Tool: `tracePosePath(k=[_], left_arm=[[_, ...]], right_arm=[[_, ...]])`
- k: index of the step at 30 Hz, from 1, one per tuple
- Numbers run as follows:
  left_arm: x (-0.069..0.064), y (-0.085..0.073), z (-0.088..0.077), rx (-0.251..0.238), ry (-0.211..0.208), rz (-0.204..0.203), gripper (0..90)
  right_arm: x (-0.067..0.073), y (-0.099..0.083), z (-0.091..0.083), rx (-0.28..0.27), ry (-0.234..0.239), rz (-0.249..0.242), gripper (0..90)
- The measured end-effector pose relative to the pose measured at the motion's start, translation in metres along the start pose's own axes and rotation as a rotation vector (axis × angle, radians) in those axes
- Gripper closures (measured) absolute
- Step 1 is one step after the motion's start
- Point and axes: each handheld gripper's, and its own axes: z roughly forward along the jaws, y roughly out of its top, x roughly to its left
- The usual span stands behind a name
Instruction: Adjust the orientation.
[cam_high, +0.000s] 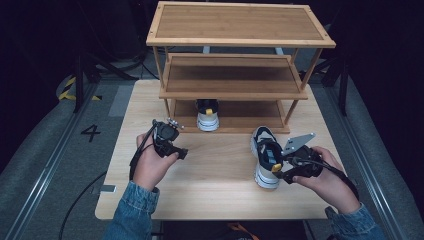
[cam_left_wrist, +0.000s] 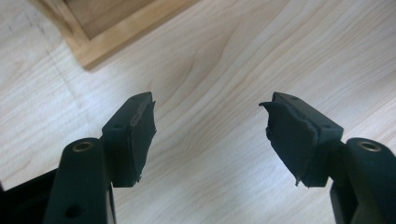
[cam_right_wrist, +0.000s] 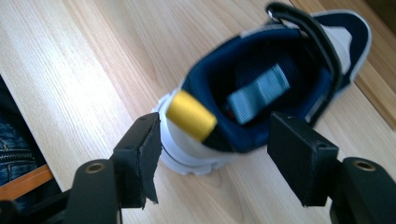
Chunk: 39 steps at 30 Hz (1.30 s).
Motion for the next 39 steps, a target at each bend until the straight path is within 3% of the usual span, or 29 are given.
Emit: tracePosePath(k=[5,9,13,15,23,30,36,39], left_arm=[[0.002,-0.011,0.001,0.034,0.016,-0.01,27.7],[0.004,-0.02,0.004,0.035,0.024,0.015,23.3],[0.007,-0.028,0.004,0.043,0.023,-0.001,21.8],[0.008,-0.031,0.004,0.049,0.022,-0.008,21.0],[0.016,-0.041,0.004,0.036,0.022,-0.038,18.8],[0.021,-0.044,0.001,0.029,0.031,-0.058,18.8],[0.026,-0.044,0.0,0.023,0.036,-0.056,18.7],[0.029,-0.045,-0.001,0.016,0.033,-0.07,18.7]], right_arm=[[-0.002,0.009,0.014,0.009,0.021,-0.018,38.0],[-0.002,0.015,0.026,0.034,0.057,-0.031,41.5],[-0.003,0.019,0.039,0.087,0.1,-0.016,48.2],[-0.004,0.02,0.04,0.093,0.096,-0.019,50.1],[-0.002,0.025,0.05,0.18,0.17,-0.002,67.6],[0.004,0.032,0.05,0.21,0.14,-0.054,68.7],[0.003,0.047,0.048,0.183,0.147,-0.091,68.7],[-0.003,0.06,0.047,0.178,0.123,-0.121,68.5]])
